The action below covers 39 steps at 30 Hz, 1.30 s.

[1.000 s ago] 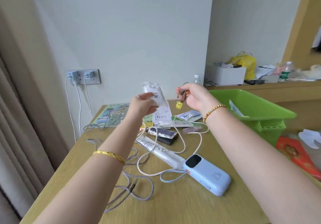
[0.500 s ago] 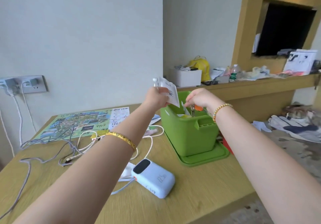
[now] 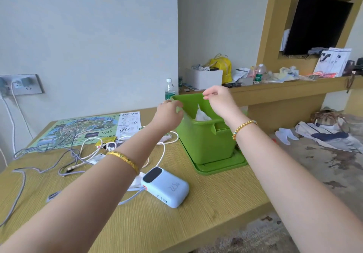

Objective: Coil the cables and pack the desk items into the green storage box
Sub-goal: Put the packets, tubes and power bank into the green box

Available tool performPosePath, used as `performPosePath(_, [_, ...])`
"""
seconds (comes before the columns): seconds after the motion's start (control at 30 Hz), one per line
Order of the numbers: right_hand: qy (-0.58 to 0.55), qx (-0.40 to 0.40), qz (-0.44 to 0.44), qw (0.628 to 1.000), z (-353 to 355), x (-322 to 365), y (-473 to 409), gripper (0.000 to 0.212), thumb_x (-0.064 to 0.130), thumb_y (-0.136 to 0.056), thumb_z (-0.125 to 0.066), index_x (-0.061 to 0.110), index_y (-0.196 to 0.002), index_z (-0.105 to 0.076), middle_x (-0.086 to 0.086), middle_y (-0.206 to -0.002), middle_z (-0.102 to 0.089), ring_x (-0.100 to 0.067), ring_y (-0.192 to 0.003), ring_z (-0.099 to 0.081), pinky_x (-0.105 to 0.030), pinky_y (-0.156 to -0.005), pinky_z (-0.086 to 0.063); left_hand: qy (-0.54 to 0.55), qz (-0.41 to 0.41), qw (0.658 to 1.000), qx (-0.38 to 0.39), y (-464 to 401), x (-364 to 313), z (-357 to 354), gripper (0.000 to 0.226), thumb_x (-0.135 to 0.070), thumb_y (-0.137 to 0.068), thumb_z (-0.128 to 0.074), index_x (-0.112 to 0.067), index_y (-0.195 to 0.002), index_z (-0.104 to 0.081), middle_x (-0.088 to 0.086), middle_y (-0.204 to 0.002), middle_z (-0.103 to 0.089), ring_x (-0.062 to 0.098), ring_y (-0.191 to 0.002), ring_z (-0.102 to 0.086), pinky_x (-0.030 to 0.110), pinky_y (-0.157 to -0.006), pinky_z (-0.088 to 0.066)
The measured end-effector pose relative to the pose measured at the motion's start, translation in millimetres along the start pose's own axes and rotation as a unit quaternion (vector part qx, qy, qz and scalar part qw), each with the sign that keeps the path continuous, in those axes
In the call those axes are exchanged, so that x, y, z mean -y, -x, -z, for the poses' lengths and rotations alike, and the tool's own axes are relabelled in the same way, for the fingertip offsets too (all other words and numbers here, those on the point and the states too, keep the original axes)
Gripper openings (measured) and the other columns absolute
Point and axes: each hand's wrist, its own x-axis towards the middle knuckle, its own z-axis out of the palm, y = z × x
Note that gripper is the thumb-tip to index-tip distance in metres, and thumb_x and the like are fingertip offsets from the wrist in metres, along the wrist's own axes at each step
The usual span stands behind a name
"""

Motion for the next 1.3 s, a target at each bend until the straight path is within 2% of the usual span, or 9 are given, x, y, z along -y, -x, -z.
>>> performPosePath(0.13, [-0.089,-0.064,0.047,0.993,-36.4,11.0,42.8,0.032,0.001,-0.086,-0.038,0.024,-0.072,-0.054,0.000,-0.082,-0.062,-0.007,-0.062,-0.047,-0.021,-0.053,-0.035,0.070,0.031,0.997,-0.014,39.9,33.3,15.6,0.027,-0.007,-0.087,-0.045,-0.016,-0.103,-0.065,0.005,-0.098,-0.059,0.020,-0.090,-0.054,0.023,-0.071,-0.037])
performPosePath(0.3, [0.020,0.125,0.024,0.992,-71.3,10.2,82.1,0.027,0.000,-0.084,-0.040,0.018,-0.073,-0.055,-0.001,-0.073,-0.057,-0.014,-0.060,-0.048,-0.023,-0.051,-0.035,-0.059,-0.011,0.947,0.317,91.2,71.6,23.5,0.028,-0.033,-0.086,-0.061,-0.016,-0.108,-0.059,-0.008,-0.101,-0.061,0.015,-0.094,-0.059,0.015,-0.067,-0.040])
performPosePath(0.37, [0.176,0.301,-0.007,0.937,-76.0,5.2,95.2,0.014,0.012,-0.090,-0.045,0.012,-0.089,-0.059,-0.008,-0.081,-0.057,-0.021,-0.068,-0.050,-0.025,-0.049,-0.034,-0.112,-0.003,0.929,0.352,106.6,86.0,19.2,0.036,-0.040,-0.082,-0.064,-0.019,-0.110,-0.055,-0.003,-0.110,-0.060,0.017,-0.099,-0.057,0.024,-0.076,-0.041])
performPosePath(0.43, [0.325,0.422,-0.020,0.846,-78.6,1.5,108.2,0.038,0.037,-0.091,-0.051,0.006,-0.114,-0.056,-0.011,-0.103,-0.061,-0.022,-0.077,-0.052,-0.024,-0.052,-0.038,-0.124,0.027,0.935,0.330,116.0,97.0,15.3,0.045,-0.044,-0.077,-0.066,-0.023,-0.114,-0.050,-0.002,-0.112,-0.058,0.017,-0.097,-0.055,0.028,-0.081,-0.043])
performPosePath(0.6, [0.436,0.458,-0.012,0.774,-95.3,-19.0,131.8,0.094,0.061,-0.077,-0.059,0.008,-0.144,-0.019,-0.013,-0.149,-0.031,-0.028,-0.129,-0.041,-0.036,-0.099,-0.038,-0.143,0.070,0.935,0.316,121.1,100.6,10.2,0.057,-0.047,-0.079,-0.064,-0.016,-0.124,-0.051,0.000,-0.119,-0.059,0.020,-0.104,-0.055,0.030,-0.085,-0.043])
performPosePath(0.7, [0.421,0.419,-0.033,0.804,-106.2,-27.2,141.8,0.101,0.054,-0.075,-0.067,0.009,-0.146,-0.012,-0.015,-0.151,-0.020,-0.032,-0.137,-0.027,-0.040,-0.106,-0.031,-0.134,0.071,0.930,0.334,123.7,98.9,10.9,0.053,-0.044,-0.083,-0.061,-0.016,-0.126,-0.052,0.001,-0.120,-0.058,0.020,-0.107,-0.055,0.029,-0.087,-0.042])
performPosePath(0.87, [0.321,0.369,-0.075,0.869,-104.9,-30.7,143.2,0.081,0.043,-0.072,-0.071,0.008,-0.133,-0.032,-0.012,-0.134,-0.042,-0.029,-0.121,-0.045,-0.038,-0.094,-0.042,-0.086,0.077,0.950,0.290,125.2,97.5,14.7,0.039,-0.037,-0.088,-0.055,-0.011,-0.116,-0.061,0.004,-0.109,-0.061,0.020,-0.099,-0.055,0.029,-0.083,-0.041])
performPosePath(1.07, [0.098,0.279,-0.076,0.952,-84.4,7.8,115.3,0.083,0.033,-0.069,-0.076,0.012,-0.136,-0.034,-0.007,-0.128,-0.050,-0.023,-0.112,-0.052,-0.037,-0.095,-0.046,0.105,0.105,0.989,0.026,94.3,74.4,48.7,0.014,-0.030,-0.088,-0.059,-0.020,-0.095,-0.065,-0.003,-0.086,-0.067,0.016,-0.062,-0.063,0.027,-0.068,-0.052])
performPosePath(1.3, [0.200,0.056,0.063,0.976,-22.8,52.4,45.6,0.077,0.039,-0.070,-0.074,0.008,-0.130,-0.037,-0.014,-0.126,-0.044,-0.030,-0.117,-0.041,-0.035,-0.094,-0.041,0.059,-0.011,0.982,-0.178,34.2,18.3,76.9,0.025,-0.023,-0.091,-0.053,-0.014,-0.110,-0.065,0.005,-0.116,-0.066,0.026,-0.113,-0.054,0.031,-0.094,-0.040])
